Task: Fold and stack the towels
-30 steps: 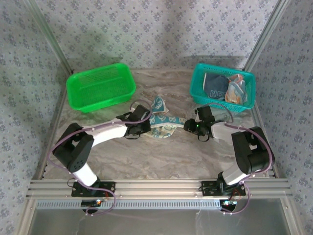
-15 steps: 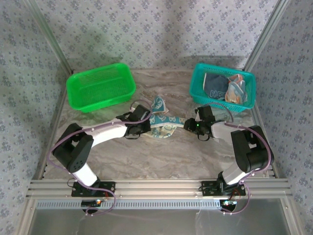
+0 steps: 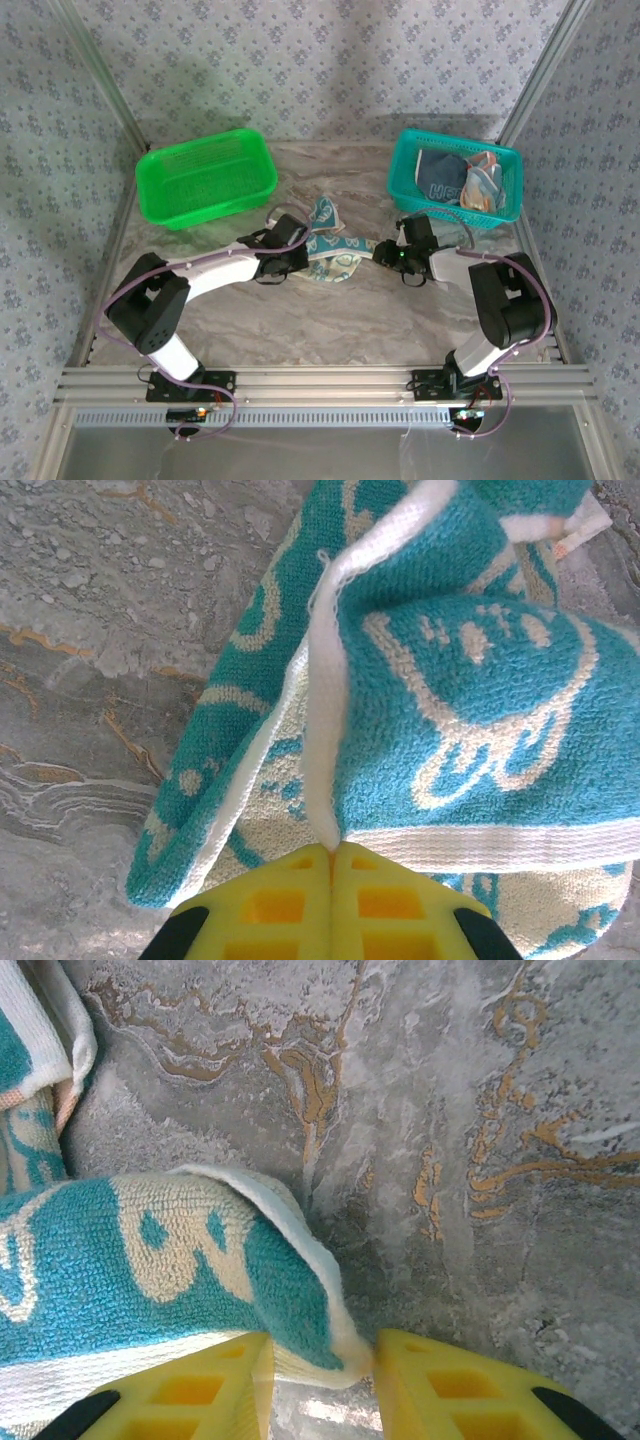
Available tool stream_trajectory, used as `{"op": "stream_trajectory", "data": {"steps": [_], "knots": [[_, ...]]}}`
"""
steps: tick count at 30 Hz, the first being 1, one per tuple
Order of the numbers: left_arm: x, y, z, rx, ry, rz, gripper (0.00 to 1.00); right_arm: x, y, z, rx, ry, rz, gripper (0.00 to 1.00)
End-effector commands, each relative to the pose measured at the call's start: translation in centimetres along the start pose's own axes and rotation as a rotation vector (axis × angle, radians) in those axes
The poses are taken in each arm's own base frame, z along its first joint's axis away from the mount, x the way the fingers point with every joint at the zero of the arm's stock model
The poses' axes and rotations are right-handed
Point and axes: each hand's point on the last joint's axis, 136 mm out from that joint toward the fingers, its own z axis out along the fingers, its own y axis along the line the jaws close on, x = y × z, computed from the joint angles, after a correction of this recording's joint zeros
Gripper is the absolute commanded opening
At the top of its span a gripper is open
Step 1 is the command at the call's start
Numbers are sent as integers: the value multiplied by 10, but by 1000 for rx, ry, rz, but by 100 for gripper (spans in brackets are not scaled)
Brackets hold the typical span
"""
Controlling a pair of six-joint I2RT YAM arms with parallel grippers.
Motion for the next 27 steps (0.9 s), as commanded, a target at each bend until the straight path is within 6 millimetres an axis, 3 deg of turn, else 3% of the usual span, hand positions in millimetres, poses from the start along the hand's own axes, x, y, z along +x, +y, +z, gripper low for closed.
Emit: {"op": "stream_trajectory", "data": {"steps": [1, 6, 12, 19, 22, 27], "knots": [[-9, -10, -13, 26, -24, 18, 0, -11, -5, 4, 43, -31, -25, 29], [-10, -11, -17, 30, -30, 23, 0, -11, 4, -2, 14, -49, -41, 0], [-20, -16, -44, 61, -72, 21, 0, -9, 21, -34, -7, -99, -88, 0], [-47, -28, -122, 125, -222, 37, 0, -14, 62, -99, -50, -199, -203, 0], [-64, -35, -162, 175, -308, 40, 0, -27, 88, -135, -69, -299, -242, 0], [-102, -51, -231, 247, -499, 87, 0, -59, 150, -196, -167, -457, -323, 0]]}}
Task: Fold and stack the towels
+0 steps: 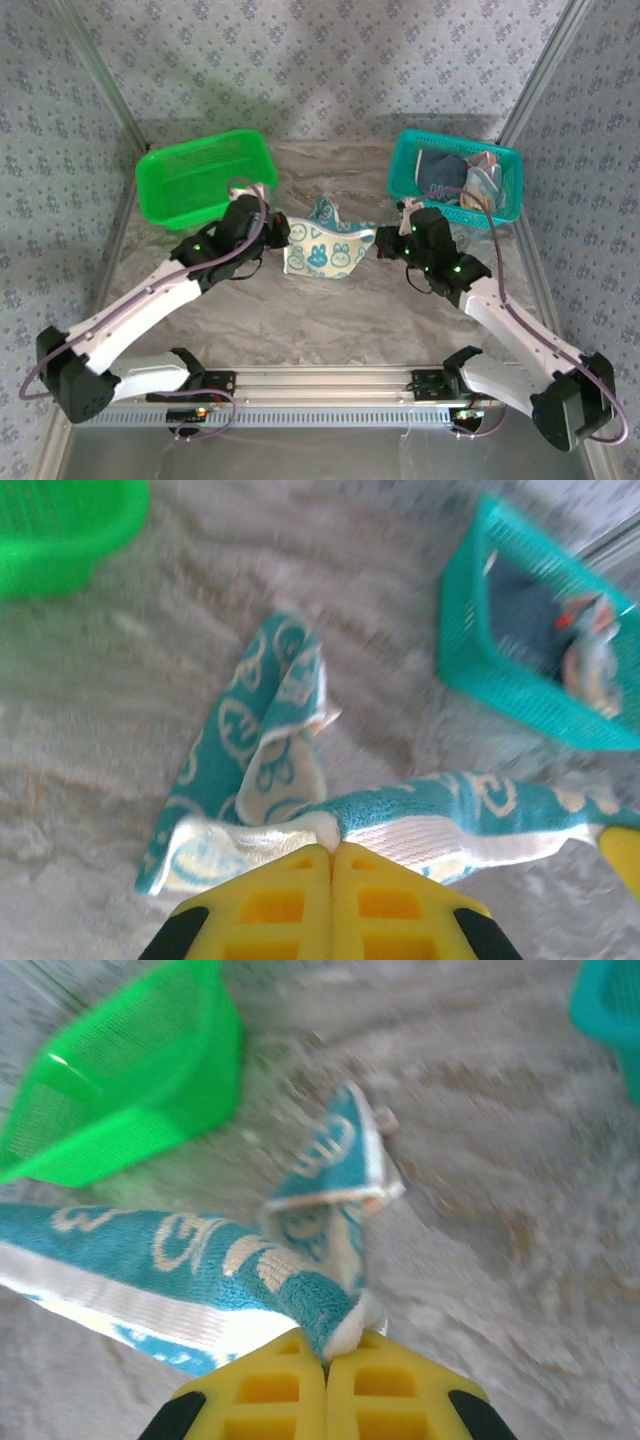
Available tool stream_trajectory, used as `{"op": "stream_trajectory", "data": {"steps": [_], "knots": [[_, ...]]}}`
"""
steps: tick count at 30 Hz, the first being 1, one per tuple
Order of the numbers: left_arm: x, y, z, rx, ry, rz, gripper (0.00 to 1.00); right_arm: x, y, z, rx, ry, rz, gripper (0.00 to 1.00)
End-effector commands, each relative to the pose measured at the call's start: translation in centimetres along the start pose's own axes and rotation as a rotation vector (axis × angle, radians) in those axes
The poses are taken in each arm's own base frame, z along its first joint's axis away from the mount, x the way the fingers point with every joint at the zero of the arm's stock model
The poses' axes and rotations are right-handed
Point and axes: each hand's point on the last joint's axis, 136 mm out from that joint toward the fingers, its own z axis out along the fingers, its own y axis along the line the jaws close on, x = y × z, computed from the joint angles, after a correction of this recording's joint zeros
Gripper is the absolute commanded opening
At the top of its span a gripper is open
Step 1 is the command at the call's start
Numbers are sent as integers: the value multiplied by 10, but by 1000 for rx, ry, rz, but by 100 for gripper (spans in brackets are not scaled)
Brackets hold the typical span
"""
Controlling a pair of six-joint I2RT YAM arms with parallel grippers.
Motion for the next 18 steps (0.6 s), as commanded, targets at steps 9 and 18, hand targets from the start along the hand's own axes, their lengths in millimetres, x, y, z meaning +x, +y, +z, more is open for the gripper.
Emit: {"op": "stream_trajectory", "data": {"steps": [9, 18], "knots": [[-136, -60, -70, 77, -275, 179, 0, -152, 82, -46, -77, -311, -168, 0], [-200, -101, -101, 170, -344, 237, 0, -231, 118, -71, -89, -472, -233, 0]]}}
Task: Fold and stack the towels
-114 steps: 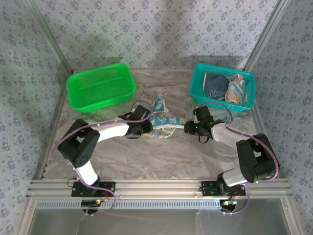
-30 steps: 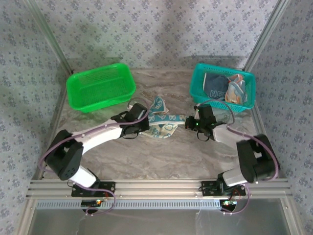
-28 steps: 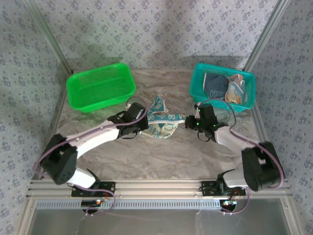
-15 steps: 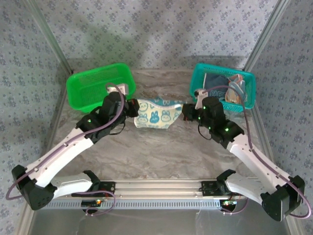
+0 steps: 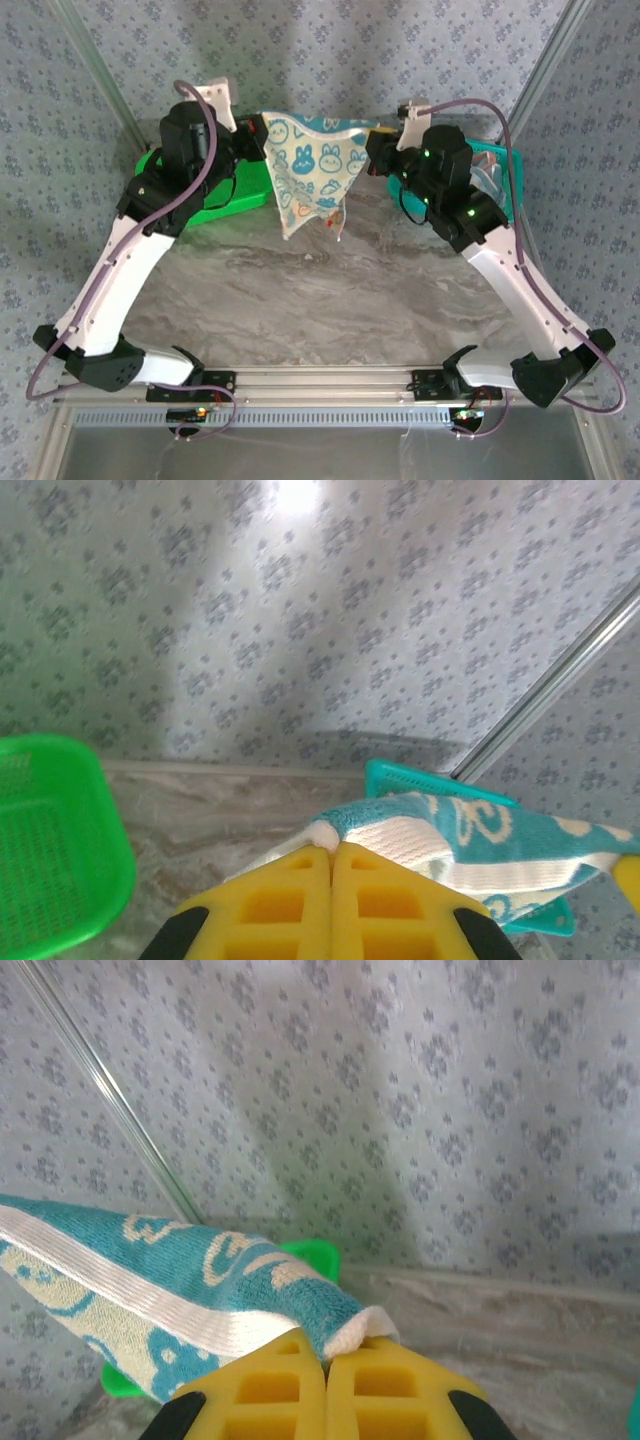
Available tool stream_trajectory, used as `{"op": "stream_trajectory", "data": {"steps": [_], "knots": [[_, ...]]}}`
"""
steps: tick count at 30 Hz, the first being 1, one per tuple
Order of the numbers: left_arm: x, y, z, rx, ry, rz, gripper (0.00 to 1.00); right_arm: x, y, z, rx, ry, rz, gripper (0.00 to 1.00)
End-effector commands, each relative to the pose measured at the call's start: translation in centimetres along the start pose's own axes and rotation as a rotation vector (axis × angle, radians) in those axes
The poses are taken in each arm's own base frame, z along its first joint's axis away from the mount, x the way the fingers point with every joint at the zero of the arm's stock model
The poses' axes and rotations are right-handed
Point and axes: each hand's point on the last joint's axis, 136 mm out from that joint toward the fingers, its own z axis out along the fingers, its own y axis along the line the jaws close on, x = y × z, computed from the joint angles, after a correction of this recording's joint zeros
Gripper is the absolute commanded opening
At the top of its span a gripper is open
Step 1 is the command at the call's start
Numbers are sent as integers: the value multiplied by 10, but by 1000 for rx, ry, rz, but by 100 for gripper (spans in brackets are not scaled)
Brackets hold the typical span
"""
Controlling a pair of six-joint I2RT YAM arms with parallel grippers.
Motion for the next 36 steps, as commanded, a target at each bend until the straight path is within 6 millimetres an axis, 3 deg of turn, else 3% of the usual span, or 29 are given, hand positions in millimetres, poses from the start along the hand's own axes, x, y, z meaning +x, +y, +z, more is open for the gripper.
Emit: {"op": "stream_trajectory", "data": {"steps": [1, 5, 10, 21, 27, 31, 36], "knots": [[-22, -17, -19, 69, -17, 50, 0, -36, 6, -8, 5, -72, -45, 0], [-28, -19, -26, 69, -20, 56, 0, -51, 18, -15, -44, -102, -60, 0], [-21, -20, -44, 91, 5, 30, 0, -47, 27, -25, -76, -73, -32, 0], [8, -30, -117, 181, 33, -53, 0, -34, 71, -110, -169, -101, -22, 0], [16, -35, -142, 242, 60, -98, 0, -15, 83, -129, -175, -44, -45, 0], [21, -32, -145, 233, 76, -109, 0, -4, 81, -130, -144, -14, -62, 0], [38, -18, -120, 117, 124, -102, 0, 10, 65, -112, -57, 38, -59, 0]]}}
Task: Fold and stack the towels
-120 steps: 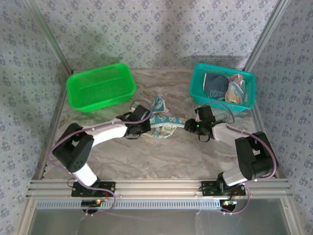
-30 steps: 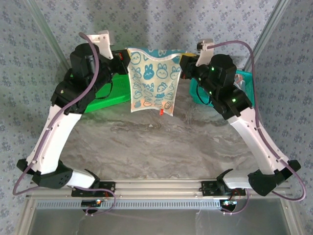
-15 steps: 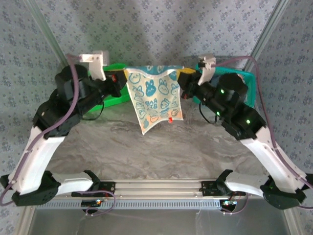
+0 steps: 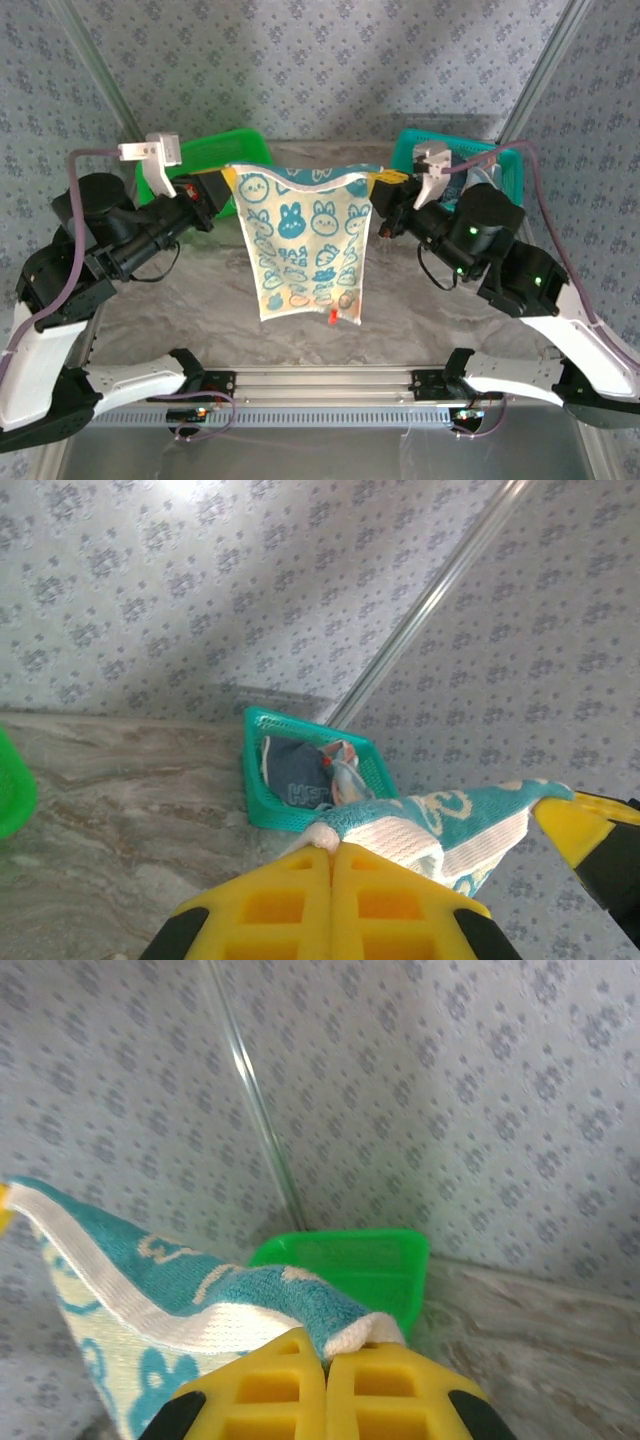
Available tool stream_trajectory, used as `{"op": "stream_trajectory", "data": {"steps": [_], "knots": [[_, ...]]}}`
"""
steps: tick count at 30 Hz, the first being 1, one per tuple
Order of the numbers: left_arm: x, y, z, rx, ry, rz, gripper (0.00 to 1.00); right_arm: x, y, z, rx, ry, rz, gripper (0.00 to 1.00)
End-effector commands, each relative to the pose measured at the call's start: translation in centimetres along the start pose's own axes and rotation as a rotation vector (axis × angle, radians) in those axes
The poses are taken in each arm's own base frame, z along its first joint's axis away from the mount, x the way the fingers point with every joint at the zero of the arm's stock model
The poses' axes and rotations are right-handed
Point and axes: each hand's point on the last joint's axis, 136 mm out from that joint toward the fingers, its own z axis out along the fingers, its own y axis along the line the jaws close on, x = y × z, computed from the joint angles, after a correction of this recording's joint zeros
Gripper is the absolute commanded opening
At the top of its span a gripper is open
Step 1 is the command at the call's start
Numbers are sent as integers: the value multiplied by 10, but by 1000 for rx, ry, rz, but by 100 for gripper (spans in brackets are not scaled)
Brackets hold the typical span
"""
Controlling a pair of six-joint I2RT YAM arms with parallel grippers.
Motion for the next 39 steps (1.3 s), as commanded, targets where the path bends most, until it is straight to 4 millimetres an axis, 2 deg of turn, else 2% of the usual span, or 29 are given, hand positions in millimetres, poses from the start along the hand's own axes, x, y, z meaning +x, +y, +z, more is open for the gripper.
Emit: {"op": "stream_trajectory", "data": {"steps": [1, 4, 7, 10, 14, 17, 19, 23, 28, 34, 39], "knots": [[15, 19, 25, -112, 54, -8, 0, 13, -22, 13, 100, 51, 10, 0], [15, 36, 48, -168, 78, -14, 0, 22, -38, 38, 124, 96, 43, 0], [12, 65, 79, -209, 100, -62, 0, 34, -71, 66, 163, 140, 132, 0], [11, 89, 116, -216, 137, -100, 0, 45, -99, 94, 158, 166, 235, 0], [23, 121, 165, -238, 219, -141, 0, 59, -127, 127, 178, 205, 292, 0], [28, 133, 186, -242, 232, -154, 0, 70, -142, 141, 198, 232, 302, 0], [29, 133, 190, -231, 238, -163, 0, 71, -146, 144, 198, 236, 296, 0], [18, 113, 180, -179, 215, -168, 0, 56, -141, 137, 187, 199, 258, 0], [-1, 81, 148, -122, 144, -127, 0, 27, -125, 116, 149, 128, 240, 0], [-9, 34, 95, -52, 58, -49, 0, -5, -89, 71, 107, 27, 183, 0], [-13, 2, 49, 33, 7, -39, 0, -16, -61, 29, 67, -30, 157, 0]]}}
